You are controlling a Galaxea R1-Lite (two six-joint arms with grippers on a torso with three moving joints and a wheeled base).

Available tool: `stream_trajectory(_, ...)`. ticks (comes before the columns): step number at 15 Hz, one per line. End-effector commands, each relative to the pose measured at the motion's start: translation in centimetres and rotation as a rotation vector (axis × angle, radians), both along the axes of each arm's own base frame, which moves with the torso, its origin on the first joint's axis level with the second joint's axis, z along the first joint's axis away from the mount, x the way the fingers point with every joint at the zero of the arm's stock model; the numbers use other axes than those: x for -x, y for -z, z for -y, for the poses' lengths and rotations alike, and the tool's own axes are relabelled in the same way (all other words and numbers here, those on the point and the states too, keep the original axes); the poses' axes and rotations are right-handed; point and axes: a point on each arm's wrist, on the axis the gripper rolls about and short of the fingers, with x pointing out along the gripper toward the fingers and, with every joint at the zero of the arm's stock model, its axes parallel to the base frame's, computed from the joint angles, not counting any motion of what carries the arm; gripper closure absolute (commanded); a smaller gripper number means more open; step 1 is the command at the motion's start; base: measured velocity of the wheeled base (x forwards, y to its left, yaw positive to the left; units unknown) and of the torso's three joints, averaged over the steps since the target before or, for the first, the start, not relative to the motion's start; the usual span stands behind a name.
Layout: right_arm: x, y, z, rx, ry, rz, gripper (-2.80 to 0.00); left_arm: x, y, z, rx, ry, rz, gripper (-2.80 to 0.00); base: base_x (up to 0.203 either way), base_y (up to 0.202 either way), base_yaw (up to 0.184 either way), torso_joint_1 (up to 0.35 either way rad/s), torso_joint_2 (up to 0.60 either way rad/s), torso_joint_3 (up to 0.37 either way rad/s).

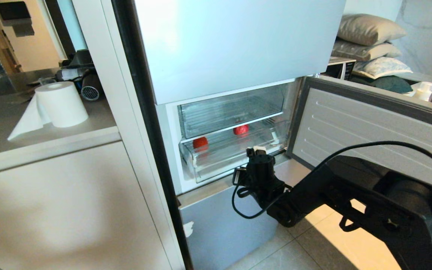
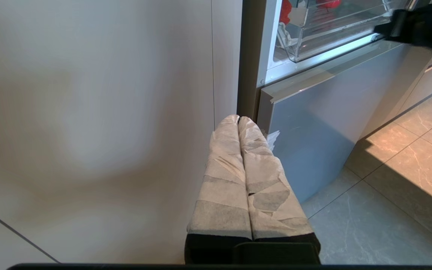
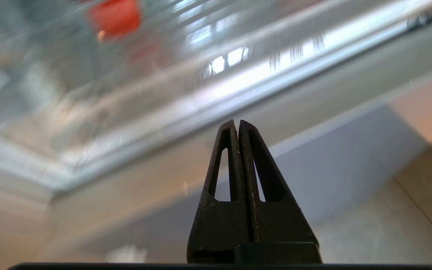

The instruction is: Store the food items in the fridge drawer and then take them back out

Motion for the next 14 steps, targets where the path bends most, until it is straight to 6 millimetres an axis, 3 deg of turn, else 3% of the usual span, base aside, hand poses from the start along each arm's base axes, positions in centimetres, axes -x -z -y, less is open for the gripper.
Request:
stream_trajectory(1, 2.9, -4.3, 1.0, -0.022, -0.019, 0.027, 0.00, 0.0, 0.0, 0.0, 0.000, 0.001, -0.002, 0.00, 0.000, 0.000, 0.000, 0.000, 0.00, 0.000)
stream_trajectory(4, 9.7, -9.9, 3.9, -0.029, -0.071, 0.050, 0.00, 0.0, 0.0, 0.0, 0.000, 0.001, -0.002, 0.00, 0.000, 0.000, 0.000, 0.000, 0.00, 0.000)
stream_trajectory(7, 16.9, -14.1, 8.8, -0.051, -0.089, 0.107, 0.00, 0.0, 0.0, 0.0, 0.000, 0.000, -0.002, 0.00, 0.000, 0.000, 0.000, 0.000, 0.00, 0.000)
stream_trajectory(12, 27.2, -18.2, 17.4, -0.165, -0.029, 0.283, 0.00, 0.0, 0.0, 0.0, 0.000, 0.001, -0.002, 0.00, 0.000, 0.000, 0.000, 0.000, 0.00, 0.000)
stream_trajectory(14, 30.4, -18.8, 20.7, -0.191, 0.046, 0.340, 0.00, 0.0, 0.0, 0.0, 0.000, 0.000, -0.002, 0.00, 0.000, 0.000, 0.000, 0.000, 0.00, 0.000)
